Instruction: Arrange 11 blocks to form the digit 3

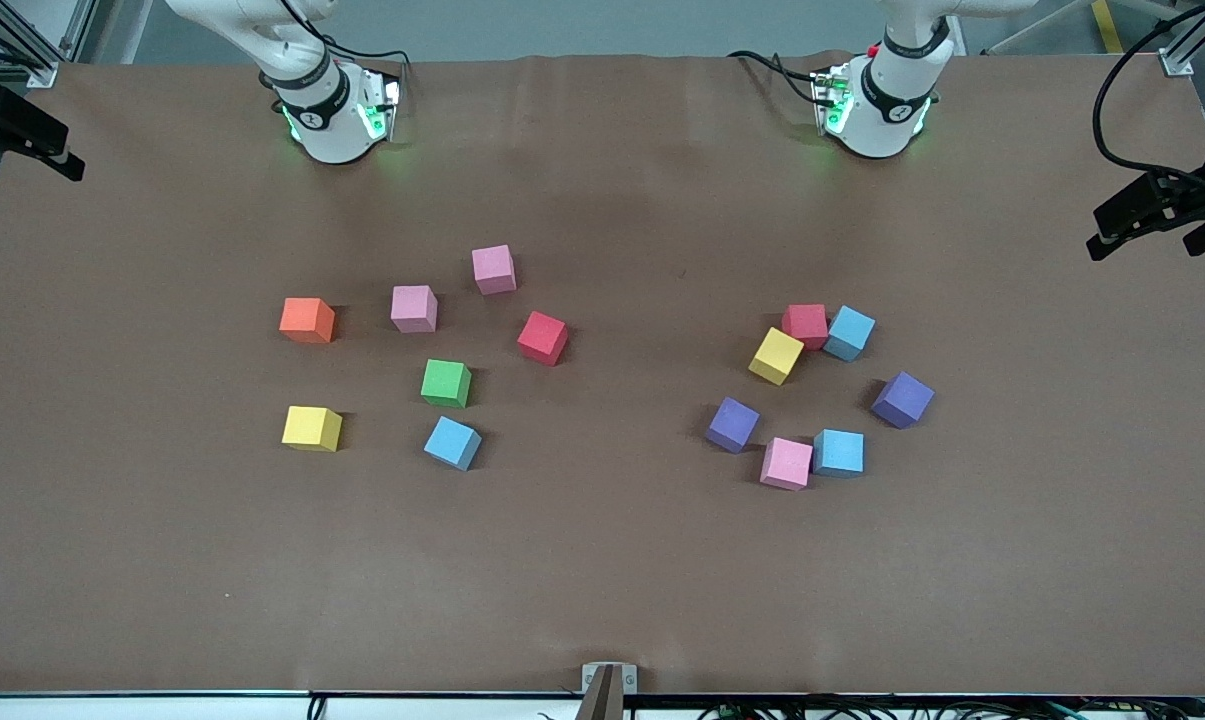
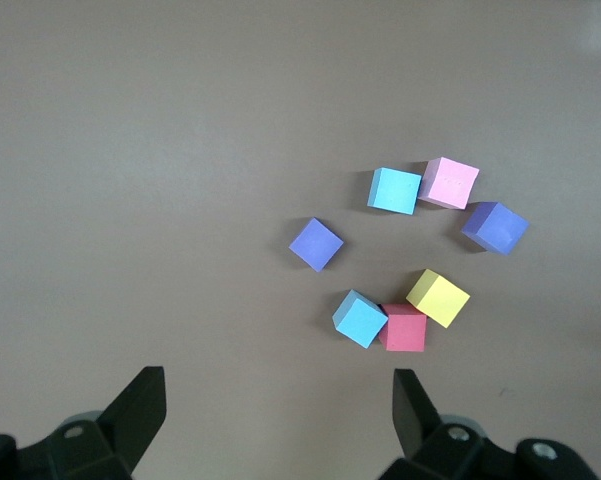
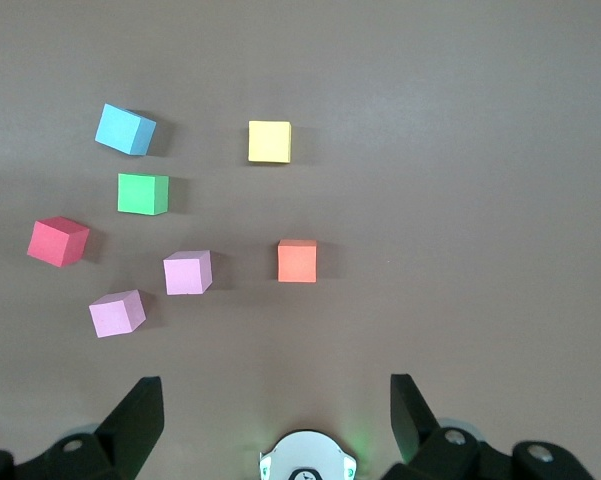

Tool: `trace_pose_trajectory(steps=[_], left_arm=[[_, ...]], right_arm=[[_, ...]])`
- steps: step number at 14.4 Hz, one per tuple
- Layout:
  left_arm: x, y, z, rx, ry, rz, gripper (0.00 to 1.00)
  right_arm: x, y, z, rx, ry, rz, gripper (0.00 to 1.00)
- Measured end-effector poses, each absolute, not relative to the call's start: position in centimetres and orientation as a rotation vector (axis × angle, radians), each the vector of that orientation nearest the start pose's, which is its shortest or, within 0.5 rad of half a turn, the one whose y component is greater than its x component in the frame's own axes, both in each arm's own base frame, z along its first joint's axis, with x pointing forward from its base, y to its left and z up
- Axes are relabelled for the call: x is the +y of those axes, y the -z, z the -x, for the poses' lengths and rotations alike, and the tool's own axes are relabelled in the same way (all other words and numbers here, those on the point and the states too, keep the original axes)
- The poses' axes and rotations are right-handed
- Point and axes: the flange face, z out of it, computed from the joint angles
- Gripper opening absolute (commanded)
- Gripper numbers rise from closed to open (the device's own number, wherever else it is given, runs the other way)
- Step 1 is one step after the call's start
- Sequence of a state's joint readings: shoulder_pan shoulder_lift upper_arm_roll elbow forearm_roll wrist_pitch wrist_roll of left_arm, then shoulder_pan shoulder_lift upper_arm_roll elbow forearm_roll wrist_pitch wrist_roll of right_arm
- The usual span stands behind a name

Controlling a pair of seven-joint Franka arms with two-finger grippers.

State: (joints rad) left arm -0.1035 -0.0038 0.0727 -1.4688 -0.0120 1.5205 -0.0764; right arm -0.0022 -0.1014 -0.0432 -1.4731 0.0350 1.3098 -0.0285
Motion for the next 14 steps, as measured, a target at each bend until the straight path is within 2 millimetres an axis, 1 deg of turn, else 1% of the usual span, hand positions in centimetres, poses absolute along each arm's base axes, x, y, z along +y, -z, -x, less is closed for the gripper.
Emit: trace_pose_trajectory(steps=[8,10,11,12,14], left_arm=[[-1.8,-67.0,-54.8,-0.074,0.085,3.155,1.00],[-1.8,-66.3,-54.9,-0.076,0.063,3.154,1.00],[-1.8,-65.4,-55.2,-0.076,0.032,3.153,1.00],[-1.8,-63.9,-55.5,-0.076,-0.012,3.151,1.00],[-1.8,-59.9,-56.3,-0.054,-0.081,3.147,1.00]], right_arm=[[-2.0,-70.0,-49.1,0.013,-0.092,3.102,1.00],[-2.0,-70.0,-49.1,0.014,-0.092,3.103,1.00],[-2.0,-70.0,-49.1,0.014,-0.092,3.103,1.00],[-2.0,-70.0,-49.1,0.014,-0.092,3.103,1.00],[-2.0,-70.0,-49.1,0.014,-0.092,3.103,1.00]])
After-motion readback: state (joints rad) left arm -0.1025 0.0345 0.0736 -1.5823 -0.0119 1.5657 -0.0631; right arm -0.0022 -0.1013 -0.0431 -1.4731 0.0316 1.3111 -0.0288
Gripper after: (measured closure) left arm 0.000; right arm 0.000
